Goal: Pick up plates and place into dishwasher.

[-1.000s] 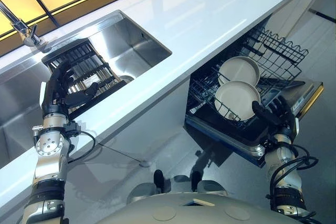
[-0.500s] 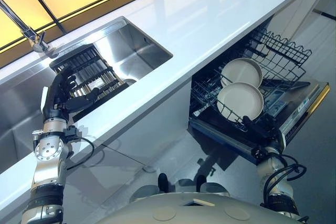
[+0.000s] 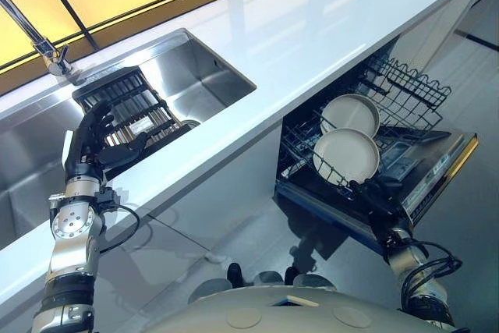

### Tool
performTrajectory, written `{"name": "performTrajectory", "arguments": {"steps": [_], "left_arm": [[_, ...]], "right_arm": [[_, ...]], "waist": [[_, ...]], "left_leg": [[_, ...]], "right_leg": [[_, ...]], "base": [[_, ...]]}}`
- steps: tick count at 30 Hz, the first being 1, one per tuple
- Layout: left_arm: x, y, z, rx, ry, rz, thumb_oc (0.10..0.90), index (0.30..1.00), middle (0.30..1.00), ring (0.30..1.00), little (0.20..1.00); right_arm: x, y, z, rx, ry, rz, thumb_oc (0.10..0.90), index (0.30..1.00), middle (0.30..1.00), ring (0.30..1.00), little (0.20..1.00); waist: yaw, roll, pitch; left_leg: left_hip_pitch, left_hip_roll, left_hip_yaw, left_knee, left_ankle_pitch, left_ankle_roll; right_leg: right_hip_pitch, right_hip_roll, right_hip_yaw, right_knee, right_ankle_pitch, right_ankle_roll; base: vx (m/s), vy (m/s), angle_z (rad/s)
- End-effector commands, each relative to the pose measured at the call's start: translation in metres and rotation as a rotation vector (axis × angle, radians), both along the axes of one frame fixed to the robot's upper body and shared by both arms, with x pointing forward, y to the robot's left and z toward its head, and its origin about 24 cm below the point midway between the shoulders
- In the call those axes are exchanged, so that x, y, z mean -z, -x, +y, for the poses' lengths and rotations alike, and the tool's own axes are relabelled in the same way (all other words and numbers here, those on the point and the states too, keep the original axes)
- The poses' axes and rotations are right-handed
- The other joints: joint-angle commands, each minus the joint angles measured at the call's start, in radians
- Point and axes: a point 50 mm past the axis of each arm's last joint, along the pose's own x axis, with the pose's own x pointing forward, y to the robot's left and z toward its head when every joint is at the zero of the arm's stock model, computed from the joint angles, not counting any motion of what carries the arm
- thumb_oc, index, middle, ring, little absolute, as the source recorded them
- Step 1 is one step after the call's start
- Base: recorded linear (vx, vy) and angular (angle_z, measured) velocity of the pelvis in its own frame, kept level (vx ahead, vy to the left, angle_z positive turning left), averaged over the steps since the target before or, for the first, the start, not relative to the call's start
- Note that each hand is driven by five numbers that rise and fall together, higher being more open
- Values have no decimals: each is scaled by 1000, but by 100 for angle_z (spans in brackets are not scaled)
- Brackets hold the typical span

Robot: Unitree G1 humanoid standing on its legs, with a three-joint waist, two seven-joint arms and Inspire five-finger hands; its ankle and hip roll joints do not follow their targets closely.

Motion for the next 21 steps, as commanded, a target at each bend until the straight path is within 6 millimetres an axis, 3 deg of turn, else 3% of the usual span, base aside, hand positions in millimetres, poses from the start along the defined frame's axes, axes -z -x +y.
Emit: {"name": "performTrajectory", "arguments": {"steps": [1,8,12,21], "left_arm": [[-49,-13,11,-35,-62,-218,800,900,900,900,900],[-35,-15,-5,11,-7,-168,800,900,900,900,900],[-30,-17,-12,51,15,-146,800,900,900,900,900],[-31,-17,-19,153,27,-73,800,900,900,900,900]], "right_arm": [[-17,-60,104,-277,-411,-295,800,900,900,900,900],[-58,-97,130,-337,-521,-542,800,900,900,900,900],[-86,-120,132,-380,-504,-620,800,900,900,900,900],[-131,-167,122,-359,-431,-660,800,900,900,900,900]], "waist": [[76,27,-43],[131,58,-42],[166,67,-38],[243,45,-28]], "left_leg": [[64,-72,35,7,-112,42],[88,-88,3,7,-106,57],[93,-97,-21,9,-94,64],[99,-117,-67,50,-85,85]], "right_leg": [[-35,-5,-64,110,-111,15],[-17,-30,-75,118,-100,15],[-24,-48,-83,150,-99,17],[-39,-87,-112,225,-73,35]], "base": [[108,134,2],[134,172,0],[147,197,-2],[158,131,13]]}}
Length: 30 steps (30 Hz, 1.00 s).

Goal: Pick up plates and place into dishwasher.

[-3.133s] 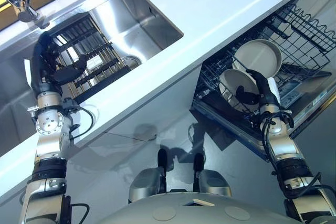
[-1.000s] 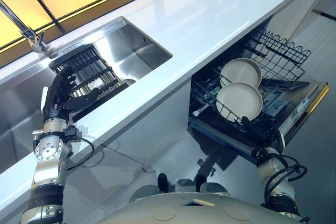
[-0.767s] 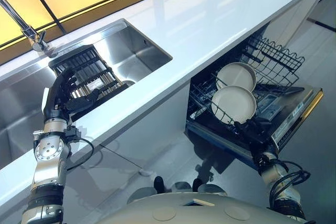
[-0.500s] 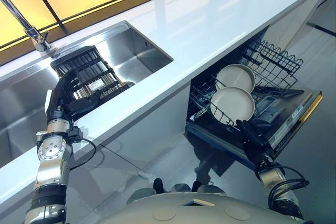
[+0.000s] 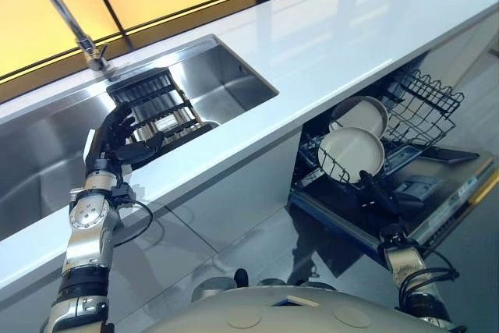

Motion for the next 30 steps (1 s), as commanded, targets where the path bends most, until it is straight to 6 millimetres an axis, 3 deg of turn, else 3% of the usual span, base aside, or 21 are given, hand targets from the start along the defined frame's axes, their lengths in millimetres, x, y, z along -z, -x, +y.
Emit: {"name": "performTrajectory", "arguments": {"steps": [1,7,10,13,16,19,20,22,25,30], "left_arm": [[-36,-3,2,78,-74,-115,800,900,900,900,900],[-33,0,1,126,-69,-73,800,900,900,900,900],[-29,2,0,133,-26,-64,800,900,900,900,900],[-27,5,-2,153,-10,-61,800,900,900,900,900],[-25,10,-3,178,-15,-53,800,900,900,900,900],[-24,13,-2,190,-30,-50,800,900,900,900,900],[-26,17,-1,191,-38,-58,800,900,900,900,900],[-28,19,0,185,-50,-73,800,900,900,900,900],[-30,22,2,174,-75,-93,800,900,900,900,900],[-33,31,12,113,-125,-131,800,900,900,900,900]], "right_arm": [[-125,-143,122,-411,-207,-604,800,900,900,900,900],[-152,-165,119,-271,-304,-609,800,900,900,900,900],[-165,-172,129,-294,-276,-606,800,900,900,900,900],[-161,-171,141,-421,-182,-583,800,900,900,900,900],[-143,-166,139,-517,-14,-513,800,900,900,900,900],[-121,-159,123,-530,184,-383,800,900,900,900,900],[-105,-153,105,-545,395,-260,800,900,900,900,900],[-91,-142,85,-551,520,-161,800,900,900,900,900],[-80,-127,67,-576,654,-114,800,900,900,900,900],[-75,-89,20,-604,1092,-36,800,900,900,900,900]], "waist": [[151,14,-56],[192,4,-60],[211,2,-62],[221,-4,-62],[228,-18,-63],[230,-33,-60],[231,-44,-59],[229,-61,-54],[222,-81,-44],[194,-111,-31]], "left_leg": [[18,-92,-28,56,-80,78],[21,-99,-53,81,-83,83],[23,-105,-72,90,-83,85],[26,-107,-86,83,-78,84],[32,-107,-99,75,-75,84],[38,-106,-105,74,-77,88],[41,-106,-107,74,-80,92],[46,-109,-105,75,-85,96],[54,-111,-91,76,-94,99],[71,-110,-57,77,-119,105]], "right_leg": [[-141,-58,-25,231,-56,21],[-133,-71,-52,247,-44,27],[-123,-76,-64,247,-41,30],[-114,-72,-70,245,-43,31],[-107,-67,-74,245,-43,35],[-110,-63,-77,253,-41,39],[-111,-60,-79,258,-38,44],[-117,-59,-80,264,-21,53],[-123,-65,-86,266,7,68],[-137,-78,-85,264,58,98]], "base": [[163,83,16],[146,86,19],[165,118,27],[93,69,14],[42,10,13],[-5,-47,15],[-38,-92,4],[-49,-115,0],[-60,-109,1],[-65,-158,-8]]}}
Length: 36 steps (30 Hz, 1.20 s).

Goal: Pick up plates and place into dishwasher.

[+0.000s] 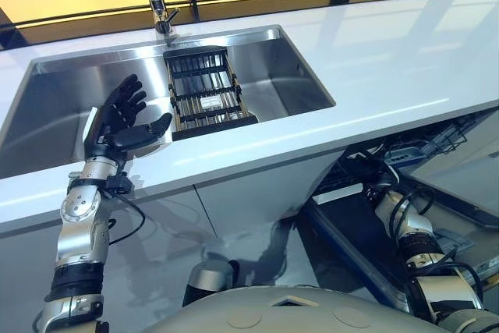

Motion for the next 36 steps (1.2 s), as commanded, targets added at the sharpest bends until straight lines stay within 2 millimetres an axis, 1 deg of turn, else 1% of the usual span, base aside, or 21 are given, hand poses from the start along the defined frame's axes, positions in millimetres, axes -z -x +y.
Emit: {"name": "performTrajectory", "arguments": {"steps": [1,2,4,5,6,8,9,10,13,16,20,27,31,32,34,36], "left_arm": [[5,34,24,-94,-128,41,800,900,900,900,900],[3,36,27,-109,-138,33,800,900,900,900,900],[4,42,36,-166,-141,23,800,900,900,900,900],[4,45,38,-181,-141,20,800,900,900,900,900],[5,49,40,-208,-143,16,800,900,900,900,900],[5,56,44,-234,-147,13,800,900,900,900,900],[5,62,46,-253,-147,13,800,900,900,900,900],[5,66,48,-260,-147,15,800,900,900,900,900],[2,80,56,-277,-165,16,800,900,900,900,900],[-3,87,62,-287,-172,3,800,900,900,900,900],[-7,84,66,-281,-174,-16,800,900,900,900,900],[-12,68,70,-274,-176,-42,800,900,900,900,900],[-13,54,70,-273,-177,-44,800,900,900,900,900],[-13,51,69,-272,-179,-44,800,900,900,900,900],[-14,46,70,-277,-190,-43,800,900,900,900,900],[-16,40,71,-284,-200,-43,800,900,900,900,900]], "right_arm": [[-54,-27,17,-314,221,-297,800,900,900,900,900],[-52,-20,11,-317,263,-286,800,900,900,900,900],[-43,7,2,-365,331,-261,800,900,900,900,900],[-39,15,0,-370,347,-243,800,900,900,900,900],[-31,31,-2,-392,356,-213,800,900,900,900,900],[-19,50,-3,-383,333,-164,800,900,900,900,900],[-8,67,-3,-380,294,-119,800,900,900,900,900],[-2,76,-3,-365,262,-104,800,900,900,900,900],[10,96,0,-324,178,-67,800,900,900,900,900],[12,101,1,-278,127,-77,800,900,900,900,900],[4,96,-7,-194,126,-138,800,900,900,900,900],[-26,88,-43,17,180,-305,800,900,900,900,900],[-42,87,-66,148,209,-381,800,900,900,900,900],[-44,87,-70,183,210,-387,800,900,900,900,900],[-46,89,-78,233,215,-394,800,900,900,900,900],[-45,91,-86,303,179,-382,800,900,900,900,900]], "waist": [[32,-10,-133],[21,-15,-132],[-15,-27,-133],[-25,-30,-135],[-43,-34,-142],[-63,-38,-149],[-81,-42,-158],[-88,-40,-160],[-106,-41,-164],[-113,-40,-164],[-126,-40,-170],[-161,-34,-183],[-188,-22,-195],[-194,-20,-198],[-206,-13,-200],[-216,-5,-200]], "left_leg": [[-7,-70,44,-2,-71,99],[-5,-69,50,-3,-74,101],[4,-68,69,-8,-83,101],[8,-67,75,-11,-85,101],[11,-66,86,-15,-88,102],[10,-65,98,-21,-86,105],[18,-62,112,-30,-88,106],[30,-58,116,-40,-93,106],[45,-51,142,-57,-92,104],[42,-43,164,-62,-92,103],[30,-35,196,-65,-95,102],[14,-27,228,-66,-102,97],[3,-24,232,-67,-104,91],[-8,-24,236,-64,-97,90],[-12,-21,236,-61,-98,88],[-17,-16,236,-53,-98,85]], "right_leg": [[-247,-50,21,170,149,61],[-250,-46,31,170,152,63],[-253,-38,49,163,154,72],[-253,-35,57,160,153,73],[-255,-29,68,153,150,75],[-256,-21,88,138,152,73],[-254,-13,103,126,153,75],[-250,-8,110,123,149,77],[-254,-3,115,100,167,86],[-266,-2,114,95,176,93],[-278,7,118,88,172,96],[-297,28,146,92,154,87],[-297,45,176,100,121,68],[-306,47,184,106,120,61],[-308,53,197,124,99,51],[-309,58,202,143,80,41]], "base": [[-67,-157,-16],[-64,-167,-35],[-57,-173,-39],[-45,-161,-27],[-53,-152,-31],[-34,-164,-41],[24,-172,-32],[29,-176,-29],[2,-169,-23],[-56,-152,-28],[-94,-141,-27],[-93,-124,-12],[-93,-90,-16],[-100,-86,-4],[-82,-79,0],[-62,-88,-11]]}}
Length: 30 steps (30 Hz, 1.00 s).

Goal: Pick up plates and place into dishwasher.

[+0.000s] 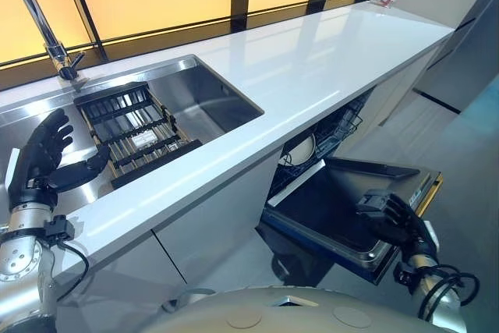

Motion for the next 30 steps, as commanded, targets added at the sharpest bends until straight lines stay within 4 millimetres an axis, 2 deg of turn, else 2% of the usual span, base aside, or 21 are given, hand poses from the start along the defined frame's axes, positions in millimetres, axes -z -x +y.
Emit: {"name": "performTrajectory", "arguments": {"steps": [1,7,13,16,19,25,30], "left_arm": [[-34,-33,-3,40,-64,-173,800,900,900,900,900],[-36,-42,-1,44,-26,-180,800,900,900,900,900],[-28,-44,-4,32,9,-174,800,900,900,900,900],[-24,-42,-6,30,28,-177,800,900,900,900,900],[-25,-41,-6,18,50,-208,800,900,900,900,900],[-30,-37,-2,6,91,-253,800,900,900,900,900],[-27,-29,2,-9,108,-252,800,900,900,900,900]], "right_arm": [[-51,-41,-39,111,84,-263,800,900,900,900,900],[-38,-24,-57,304,18,-200,800,900,900,900,900],[-42,-8,-76,447,54,-184,800,900,900,900,900],[-44,2,-86,532,15,-210,800,900,900,900,900],[-44,8,-90,572,-53,-245,800,900,900,900,900],[-38,10,-90,564,-166,-297,800,900,900,900,900],[-24,12,-79,539,-350,-343,800,900,900,900,900]], "waist": [[-45,42,-5],[-57,63,6],[-67,94,40],[-71,114,70],[-71,136,112],[-61,161,150],[-53,172,169]], "left_leg": [[-8,-43,-10,8,-67,69],[-21,-30,-14,26,-61,53],[-41,-21,-28,82,-53,34],[-58,-15,-43,110,-42,22],[-118,-7,-61,149,-15,4],[-197,8,-57,205,0,-12],[-248,15,-62,270,-6,-20]], "right_leg": [[-115,64,-3,81,71,29],[-108,77,-8,109,28,2],[-106,78,-8,159,-23,-30],[-98,82,4,182,-61,-53],[-106,85,21,200,-79,-82],[-138,87,20,221,-91,-117],[-169,82,14,249,-95,-138]], "base": [[-45,-97,-13],[0,-78,-2],[85,-37,3],[143,-10,13],[102,-23,11],[43,-24,5],[64,17,1]]}}
